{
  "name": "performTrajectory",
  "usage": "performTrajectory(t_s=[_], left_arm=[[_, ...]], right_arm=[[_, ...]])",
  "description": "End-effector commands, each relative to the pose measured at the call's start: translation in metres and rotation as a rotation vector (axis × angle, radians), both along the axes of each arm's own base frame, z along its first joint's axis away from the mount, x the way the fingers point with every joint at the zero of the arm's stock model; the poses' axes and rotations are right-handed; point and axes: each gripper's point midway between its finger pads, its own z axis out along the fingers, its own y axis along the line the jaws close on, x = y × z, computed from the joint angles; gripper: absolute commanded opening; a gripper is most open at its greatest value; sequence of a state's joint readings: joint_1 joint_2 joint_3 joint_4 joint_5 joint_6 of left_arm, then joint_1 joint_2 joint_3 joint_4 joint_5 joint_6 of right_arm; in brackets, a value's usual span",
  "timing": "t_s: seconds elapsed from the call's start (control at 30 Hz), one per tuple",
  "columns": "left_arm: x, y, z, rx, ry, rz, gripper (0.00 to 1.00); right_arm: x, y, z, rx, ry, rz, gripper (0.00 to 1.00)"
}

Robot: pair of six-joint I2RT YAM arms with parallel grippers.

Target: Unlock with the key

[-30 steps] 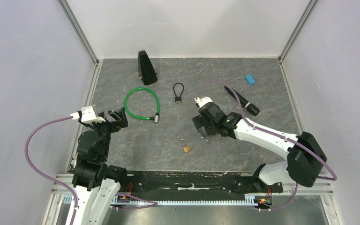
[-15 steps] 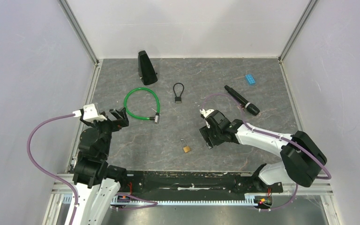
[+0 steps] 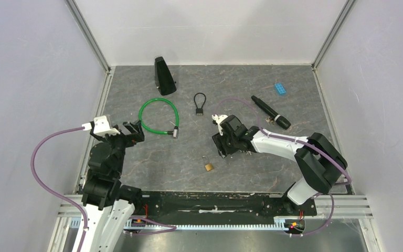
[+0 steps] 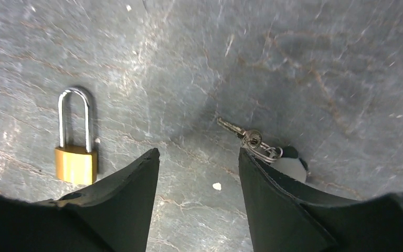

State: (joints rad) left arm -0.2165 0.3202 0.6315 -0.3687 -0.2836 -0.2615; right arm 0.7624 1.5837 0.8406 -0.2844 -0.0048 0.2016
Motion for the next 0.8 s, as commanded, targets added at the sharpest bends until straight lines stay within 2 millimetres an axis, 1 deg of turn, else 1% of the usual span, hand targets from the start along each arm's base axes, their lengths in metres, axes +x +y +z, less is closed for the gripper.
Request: performTrajectory(t_s=[0.0,0.07,0.27,0.37,0.47,0.53,0.67,0.77], left_arm=[[0.002,-0.002,0.002,-0.003,-0.004,-0.010,0.97],[0.001,-0.002,0.002,-0.002,-0.005,-0.009,0.97],[0.001,-0.003,0.003,-0.003,-0.009,-0.014,0.97],[0.001,-0.003,0.002,-0.002,-0.007,-0.015,0.97],[0.002,-0.004,0.002,-0.002,-0.008,-0.019,0.97],[0.002,-0.004,0.002,-0.001,-0.006,-0.020,0.97],[0.002,-0.005,0.002,-0.002,-0.005,-0.026,0.97],[0.002,-0.006,0.001,0.000,-0.004,-0.030,0.97]], right_arm=[[0.033,0.013,0.037,0.044,-0.136,0.021,0.61],[0.037,0.001,0.040,0.021,-0.153,0.009,0.62],[0.042,-0.043,0.049,-0.052,-0.218,-0.016,0.66],[0.042,-0.057,0.044,-0.086,-0.211,-0.005,0.66],[0.039,-0.062,0.034,-0.101,-0.179,0.026,0.66],[0.036,-0.064,0.024,-0.111,-0.149,0.034,0.67],[0.025,-0.057,0.006,-0.094,-0.069,0.070,0.65],[0.018,-0.056,-0.002,-0.087,-0.034,0.081,0.63]])
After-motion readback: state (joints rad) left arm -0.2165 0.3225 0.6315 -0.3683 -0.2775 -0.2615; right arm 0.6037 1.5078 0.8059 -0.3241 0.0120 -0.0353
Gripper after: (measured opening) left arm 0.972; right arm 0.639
